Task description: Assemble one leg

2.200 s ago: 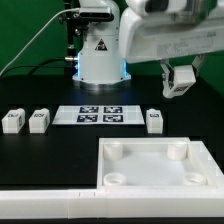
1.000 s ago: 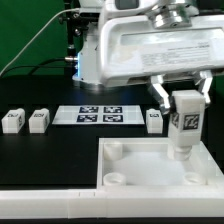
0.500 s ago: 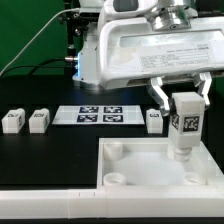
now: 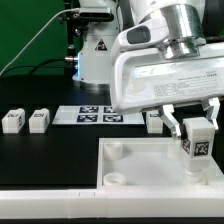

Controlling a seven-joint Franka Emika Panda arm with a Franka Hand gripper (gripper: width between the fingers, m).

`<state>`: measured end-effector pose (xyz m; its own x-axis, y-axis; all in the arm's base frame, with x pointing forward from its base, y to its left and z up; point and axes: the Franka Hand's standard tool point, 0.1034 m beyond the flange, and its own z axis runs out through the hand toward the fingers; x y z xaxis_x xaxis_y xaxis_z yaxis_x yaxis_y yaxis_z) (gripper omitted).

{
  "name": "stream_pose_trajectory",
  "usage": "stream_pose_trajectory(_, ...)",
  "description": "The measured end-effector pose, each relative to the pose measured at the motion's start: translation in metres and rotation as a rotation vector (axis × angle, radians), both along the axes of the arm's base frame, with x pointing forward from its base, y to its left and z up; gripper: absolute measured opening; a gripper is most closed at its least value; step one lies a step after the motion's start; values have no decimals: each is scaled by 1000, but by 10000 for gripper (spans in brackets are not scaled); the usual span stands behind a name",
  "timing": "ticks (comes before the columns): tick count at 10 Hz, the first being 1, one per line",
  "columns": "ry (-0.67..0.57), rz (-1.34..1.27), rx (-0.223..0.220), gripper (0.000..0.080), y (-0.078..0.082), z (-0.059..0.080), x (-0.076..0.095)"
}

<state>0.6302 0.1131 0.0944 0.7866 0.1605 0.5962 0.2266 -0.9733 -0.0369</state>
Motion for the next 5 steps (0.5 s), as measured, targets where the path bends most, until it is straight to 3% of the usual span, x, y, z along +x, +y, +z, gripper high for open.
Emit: stream_pose_trajectory(5,8,10,-3,294,4,5,-5)
